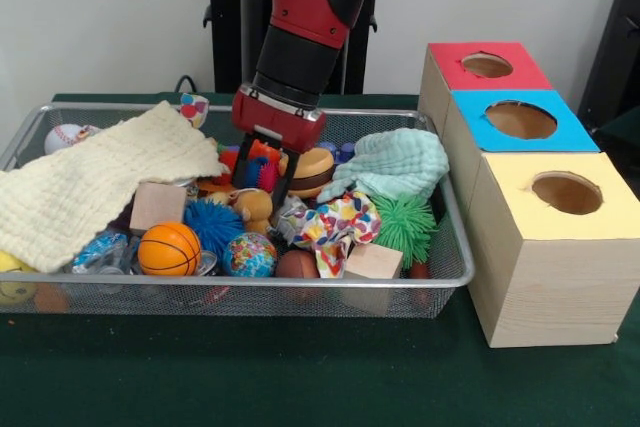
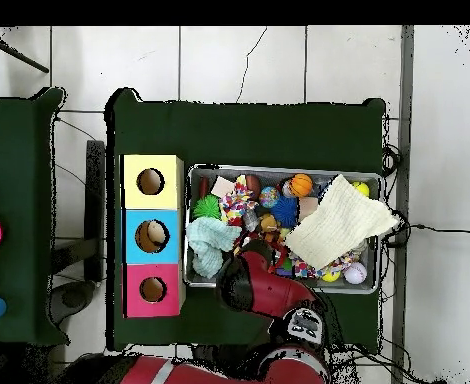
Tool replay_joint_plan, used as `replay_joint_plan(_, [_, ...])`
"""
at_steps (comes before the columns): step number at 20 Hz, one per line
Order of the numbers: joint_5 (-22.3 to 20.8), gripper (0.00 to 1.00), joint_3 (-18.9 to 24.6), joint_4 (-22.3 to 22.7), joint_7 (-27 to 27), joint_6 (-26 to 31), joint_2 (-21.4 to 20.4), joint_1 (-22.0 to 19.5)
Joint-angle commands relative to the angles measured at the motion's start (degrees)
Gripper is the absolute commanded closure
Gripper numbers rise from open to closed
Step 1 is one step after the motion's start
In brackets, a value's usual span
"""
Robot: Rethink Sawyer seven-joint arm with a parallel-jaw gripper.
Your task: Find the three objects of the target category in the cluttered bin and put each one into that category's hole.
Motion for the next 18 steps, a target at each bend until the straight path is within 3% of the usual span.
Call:
replay_joint_plan(1, [-1.6,0.0,7.3,-4.3,7.3,0.4,4.2,-2.1])
replay_joint_plan(6, [-1.7,0.0,7.7,-4.2,7.1,0.9,3.6,-2.3])
replay_joint_plan(12, [-0.9,0.0,8.6,-3.1,9.8,-3.3,3.3,-1.7])
replay_joint_plan(18, [0.2,0.0,7.7,-2.0,10.3,-3.6,-0.4,0.1])
